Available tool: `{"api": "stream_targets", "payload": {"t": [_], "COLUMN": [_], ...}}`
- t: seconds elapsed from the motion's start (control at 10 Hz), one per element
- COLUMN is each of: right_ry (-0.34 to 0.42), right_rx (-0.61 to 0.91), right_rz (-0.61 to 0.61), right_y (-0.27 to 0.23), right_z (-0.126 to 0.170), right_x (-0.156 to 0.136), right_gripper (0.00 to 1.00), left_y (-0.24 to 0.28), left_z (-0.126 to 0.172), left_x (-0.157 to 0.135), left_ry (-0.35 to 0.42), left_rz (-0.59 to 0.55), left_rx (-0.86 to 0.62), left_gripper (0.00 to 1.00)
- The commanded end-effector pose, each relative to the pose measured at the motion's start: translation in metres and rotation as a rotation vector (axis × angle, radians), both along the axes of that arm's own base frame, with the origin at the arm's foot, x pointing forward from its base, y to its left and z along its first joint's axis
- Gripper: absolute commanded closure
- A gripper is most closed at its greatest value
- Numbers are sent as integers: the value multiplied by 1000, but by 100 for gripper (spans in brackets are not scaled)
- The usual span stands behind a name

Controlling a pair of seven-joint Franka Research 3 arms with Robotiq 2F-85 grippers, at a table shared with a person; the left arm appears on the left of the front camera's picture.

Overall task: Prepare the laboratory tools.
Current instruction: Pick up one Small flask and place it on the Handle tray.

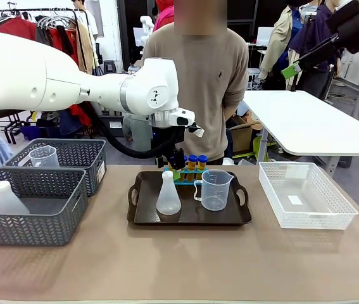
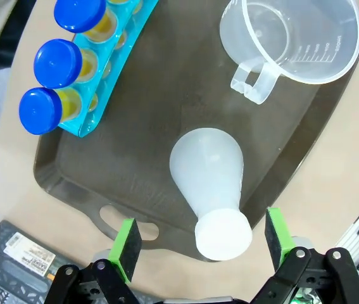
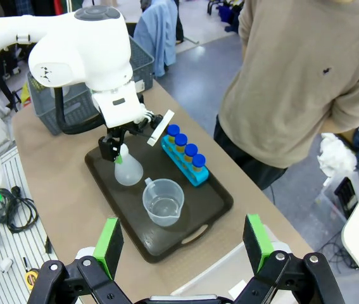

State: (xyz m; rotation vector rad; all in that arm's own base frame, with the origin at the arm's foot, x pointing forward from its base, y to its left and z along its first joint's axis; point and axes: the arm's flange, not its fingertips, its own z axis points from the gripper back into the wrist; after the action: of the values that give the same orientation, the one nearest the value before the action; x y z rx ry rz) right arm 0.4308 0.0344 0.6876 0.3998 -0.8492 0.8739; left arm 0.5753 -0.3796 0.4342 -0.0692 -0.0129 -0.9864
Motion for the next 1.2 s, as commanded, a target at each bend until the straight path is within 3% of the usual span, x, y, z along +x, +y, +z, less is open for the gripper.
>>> {"api": "stream_targets", "payload": {"t": [0.0, 0.1, 0.3, 0.7, 1.0, 1.1], "right_ry": [-5, -5, -5, -5, -5, -5], "right_rx": [14, 14, 14, 14, 14, 14], "right_rz": [7, 7, 7, 7, 7, 7], "right_y": [0, 0, 0, 0, 0, 0], "right_z": [-1, -1, -1, -1, -1, -1], "right_x": [0, 0, 0, 0, 0, 0], "right_gripper": [0, 0, 0, 0, 0, 0], "left_y": [3, 0, 27, 100, 153, 169], "left_z": [0, 0, 48, 140, 202, 219], "left_x": [0, 0, -13, -55, -91, -99], "left_ry": [-6, 0, -36, -63, -147, -217], "left_rz": [1, 0, -51, -25, 15, 64], "left_rx": [3, 0, -67, -269, -378, -357], "left_gripper": [0, 0, 0, 0, 0, 0]}}
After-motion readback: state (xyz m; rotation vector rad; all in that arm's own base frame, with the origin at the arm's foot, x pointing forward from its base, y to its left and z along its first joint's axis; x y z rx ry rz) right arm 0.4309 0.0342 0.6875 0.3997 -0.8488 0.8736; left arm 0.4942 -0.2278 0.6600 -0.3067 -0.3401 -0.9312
